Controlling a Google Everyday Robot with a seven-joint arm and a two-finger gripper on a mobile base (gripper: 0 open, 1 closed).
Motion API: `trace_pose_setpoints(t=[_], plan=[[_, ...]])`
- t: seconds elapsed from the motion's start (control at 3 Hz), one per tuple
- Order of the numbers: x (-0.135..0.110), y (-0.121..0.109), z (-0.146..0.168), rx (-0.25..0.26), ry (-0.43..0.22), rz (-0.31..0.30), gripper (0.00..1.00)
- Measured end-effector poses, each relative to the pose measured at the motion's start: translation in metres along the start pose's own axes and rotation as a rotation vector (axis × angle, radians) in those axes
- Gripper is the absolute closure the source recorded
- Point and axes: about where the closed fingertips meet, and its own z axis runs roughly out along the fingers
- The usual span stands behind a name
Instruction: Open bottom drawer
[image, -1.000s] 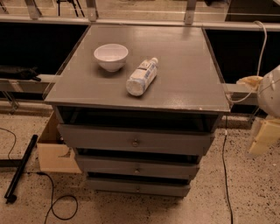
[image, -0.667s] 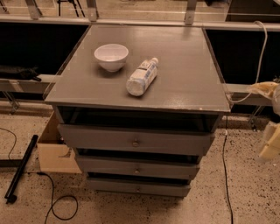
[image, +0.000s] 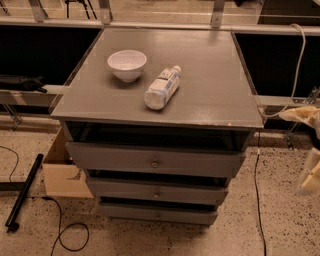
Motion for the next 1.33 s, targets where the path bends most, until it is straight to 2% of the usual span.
trace_pose_setpoints(t=[0.33,1.0,1.33], plan=[[0.0,0.0,0.0,0.0,0.0,0.0,0.0],[-0.019,-0.01,0.016,-0.042,-0.004,-0.026,0.0],[-0.006,-0.001,0.024,-0.064,0.0,0.012,0.0]])
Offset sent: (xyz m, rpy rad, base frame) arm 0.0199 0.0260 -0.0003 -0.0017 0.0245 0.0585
